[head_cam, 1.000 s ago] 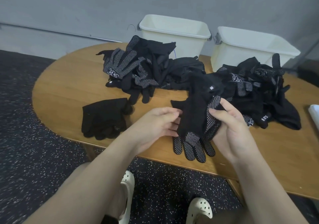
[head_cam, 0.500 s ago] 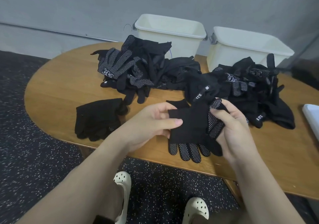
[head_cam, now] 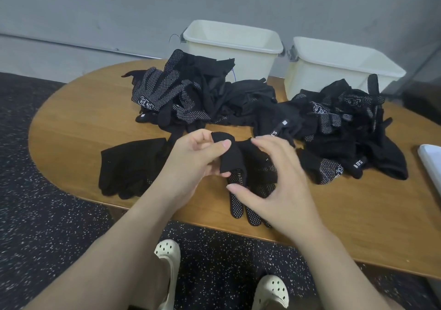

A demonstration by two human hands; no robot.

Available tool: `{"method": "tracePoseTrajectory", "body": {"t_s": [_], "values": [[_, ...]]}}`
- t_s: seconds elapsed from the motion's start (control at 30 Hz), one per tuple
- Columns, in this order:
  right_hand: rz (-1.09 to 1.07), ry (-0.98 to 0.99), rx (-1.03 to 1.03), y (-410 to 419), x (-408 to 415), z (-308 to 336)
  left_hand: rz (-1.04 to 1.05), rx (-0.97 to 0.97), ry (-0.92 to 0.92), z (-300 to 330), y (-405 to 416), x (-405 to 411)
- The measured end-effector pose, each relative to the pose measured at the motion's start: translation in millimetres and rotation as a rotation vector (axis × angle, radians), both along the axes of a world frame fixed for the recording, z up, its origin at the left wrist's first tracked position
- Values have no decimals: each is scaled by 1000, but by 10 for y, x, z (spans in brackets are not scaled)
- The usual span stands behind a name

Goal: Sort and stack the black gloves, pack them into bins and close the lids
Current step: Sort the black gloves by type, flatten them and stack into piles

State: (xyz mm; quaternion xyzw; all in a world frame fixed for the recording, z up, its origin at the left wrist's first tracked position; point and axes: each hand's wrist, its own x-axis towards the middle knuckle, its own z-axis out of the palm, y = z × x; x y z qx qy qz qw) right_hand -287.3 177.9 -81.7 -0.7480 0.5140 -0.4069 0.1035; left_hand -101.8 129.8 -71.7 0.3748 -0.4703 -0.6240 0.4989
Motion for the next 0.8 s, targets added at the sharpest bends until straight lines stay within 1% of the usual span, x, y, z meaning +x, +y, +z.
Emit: {"method": "tracePoseTrajectory", "body": {"t_s": [0.07,0.13,0.2,0.3,0.37,0.4,0.5,0.6,0.7,0.8], "values": [[-6,-3,4,-29,73,-50,-4,-14,13,12,-4,6],[-28,-39,-34,-71,107,-80,1,-34,15,8,-11,15],[-62,-96,-80,-96,102,-80,6,-56,-7,6,-14,26],[-127,-205,-85,-105,79,-35,21,-102,-35,-21,-37,57],[-118,-291,-45,-101,62,19,39,-154,-95,-34,-42,95],[-101,-329,-22,-96,47,50,34,-198,-159,-28,-43,112],[-32,-426,29,-58,13,143,-55,-289,-302,6,-3,131],[12,-489,31,-5,13,241,-42,-343,-362,72,49,116],[80,-614,124,61,11,341,-19,-403,-303,135,145,105],[125,-695,253,104,4,374,-44,-355,-202,169,229,106]]}}
